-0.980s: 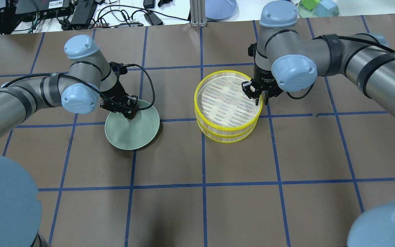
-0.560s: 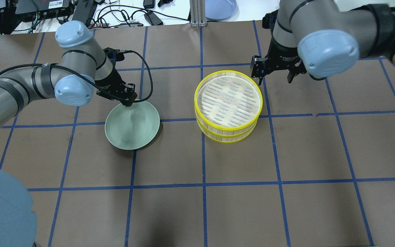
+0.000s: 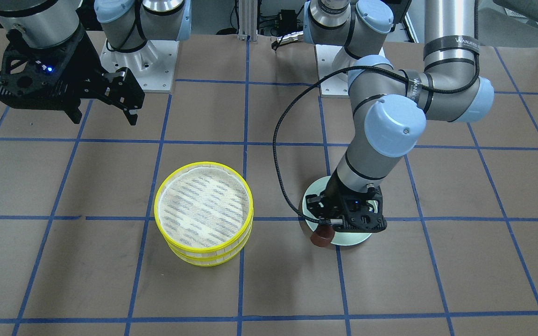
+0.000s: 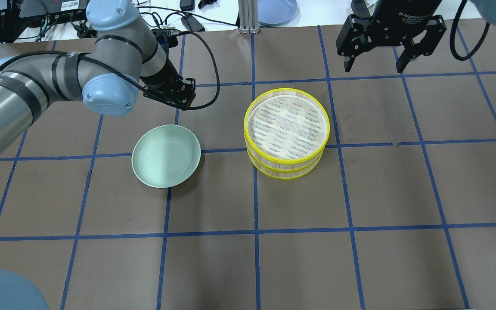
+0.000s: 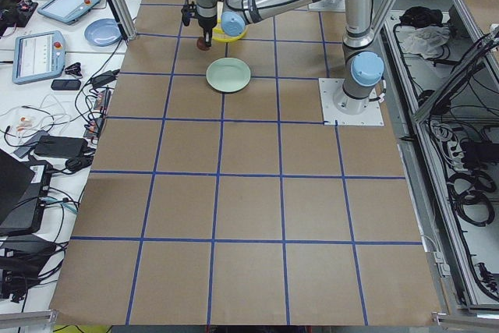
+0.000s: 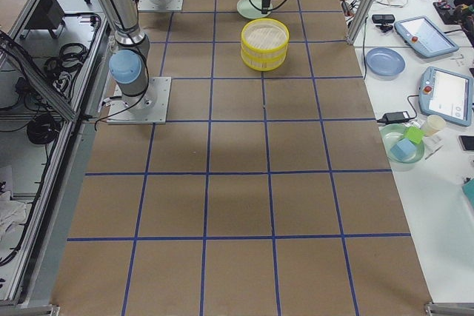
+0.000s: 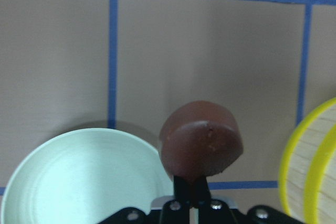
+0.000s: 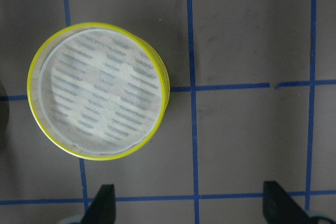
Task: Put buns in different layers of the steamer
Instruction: 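Carry the brown bun with the left gripper over the top steamer tier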
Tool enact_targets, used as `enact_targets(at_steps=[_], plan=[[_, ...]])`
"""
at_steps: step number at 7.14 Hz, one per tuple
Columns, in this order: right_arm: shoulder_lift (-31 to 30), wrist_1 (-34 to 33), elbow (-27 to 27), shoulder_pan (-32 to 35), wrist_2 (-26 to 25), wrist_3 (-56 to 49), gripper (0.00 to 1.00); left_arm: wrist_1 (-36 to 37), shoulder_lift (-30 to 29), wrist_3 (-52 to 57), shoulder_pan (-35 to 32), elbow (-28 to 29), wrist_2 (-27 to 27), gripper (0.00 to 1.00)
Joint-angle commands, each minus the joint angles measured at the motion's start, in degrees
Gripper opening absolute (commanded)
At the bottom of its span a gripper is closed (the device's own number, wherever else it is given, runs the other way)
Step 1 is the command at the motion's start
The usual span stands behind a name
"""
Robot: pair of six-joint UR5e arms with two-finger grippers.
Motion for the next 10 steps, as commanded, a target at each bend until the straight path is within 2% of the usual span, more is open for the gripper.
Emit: enact_targets(at_steps=[1, 2, 3, 4, 5, 7, 8, 9, 10], plan=[[-1.21, 2.5, -0.06, 0.05, -0.29, 0.08, 1.0, -3.01, -0.77, -10.6, -7.58, 5.35, -0.4, 0.0], [-1.29, 1.11, 0.29, 0.14, -0.38, 0.08, 1.0, -2.49, -1.03, -14.19, -10.22, 5.36, -3.27, 0.0], [-1.38, -1.87, 0.99, 0.23, -3.6, 0.34, 1.0, -3.18, -1.12, -16.05, -11.64, 4.66, -3.56, 0.0], [-1.38, -2.42, 1.6, 0.14, -3.54, 0.87, 0.99, -2.14, -1.38, -16.25, -13.39, 2.83, -3.31, 0.0], [-1.38, -6.25, 1.87, 0.14, -3.71, 0.79, 0.99, -1.35, -1.82, -16.25, -14.19, 2.03, -3.48, 0.0], [-1.38, -6.38, 2.4, 0.14, -3.37, 0.87, 1.0, -0.99, -2.44, -16.16, -14.46, 1.49, -3.57, 0.12], [-1.38, -6.38, 2.49, 0.14, -3.54, 0.79, 1.0, -0.99, -2.7, -16.16, -14.46, 1.41, -3.57, 0.49], [-1.38, -6.38, 2.49, 0.23, -3.63, 0.61, 1.0, -0.99, -2.88, -16.16, -14.46, 1.06, -3.39, 0.78], [-1.38, -6.55, 2.49, 0.14, -3.63, 0.78, 1.0, -1.08, -2.79, -16.07, -14.46, 0.36, -3.13, 0.95]])
